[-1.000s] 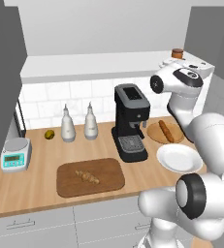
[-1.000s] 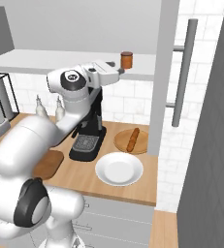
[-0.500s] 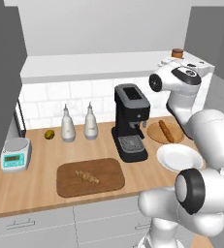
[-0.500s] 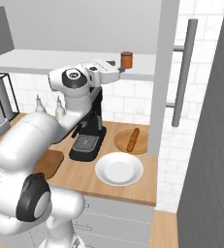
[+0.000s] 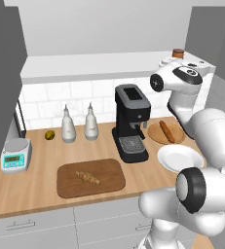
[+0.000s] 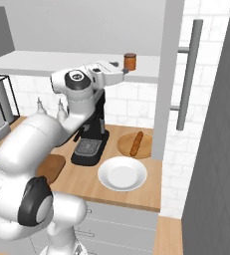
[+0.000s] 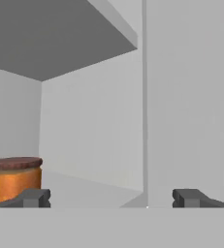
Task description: From the different types of pastries on the counter, select a croissant and place it on the cutting board. Then retrieve a jar of jam from the cabinet and place it alongside the croissant on the cutting board.
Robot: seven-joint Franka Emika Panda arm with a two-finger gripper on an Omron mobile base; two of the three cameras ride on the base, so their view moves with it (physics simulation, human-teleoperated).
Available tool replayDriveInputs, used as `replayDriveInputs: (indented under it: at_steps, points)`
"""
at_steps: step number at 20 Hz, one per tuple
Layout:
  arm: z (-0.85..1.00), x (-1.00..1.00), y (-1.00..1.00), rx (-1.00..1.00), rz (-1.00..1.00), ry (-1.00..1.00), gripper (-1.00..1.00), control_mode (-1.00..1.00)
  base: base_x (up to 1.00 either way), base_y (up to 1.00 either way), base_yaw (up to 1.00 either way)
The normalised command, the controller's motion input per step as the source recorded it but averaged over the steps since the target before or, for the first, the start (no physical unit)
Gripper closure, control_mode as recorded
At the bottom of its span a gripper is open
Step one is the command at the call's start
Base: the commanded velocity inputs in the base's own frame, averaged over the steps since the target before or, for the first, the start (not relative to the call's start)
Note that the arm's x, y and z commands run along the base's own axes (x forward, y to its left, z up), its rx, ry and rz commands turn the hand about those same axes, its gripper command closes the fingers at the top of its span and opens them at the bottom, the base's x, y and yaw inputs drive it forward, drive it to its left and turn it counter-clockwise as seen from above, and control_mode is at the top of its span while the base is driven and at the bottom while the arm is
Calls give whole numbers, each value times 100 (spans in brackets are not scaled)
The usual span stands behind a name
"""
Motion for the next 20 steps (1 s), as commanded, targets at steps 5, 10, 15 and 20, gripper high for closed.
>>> replayDriveInputs:
  at_steps: [5,10,15,20]
  points:
    - [0,50,6,0,0,0,-100,-100,0,0,0]
    - [0,50,5,0,0,0,-100,-100,0,0,0]
    - [0,33,0,0,0,3,-100,-100,0,0,0]
    - [0,19,0,0,0,6,-100,-100,0,0,0]
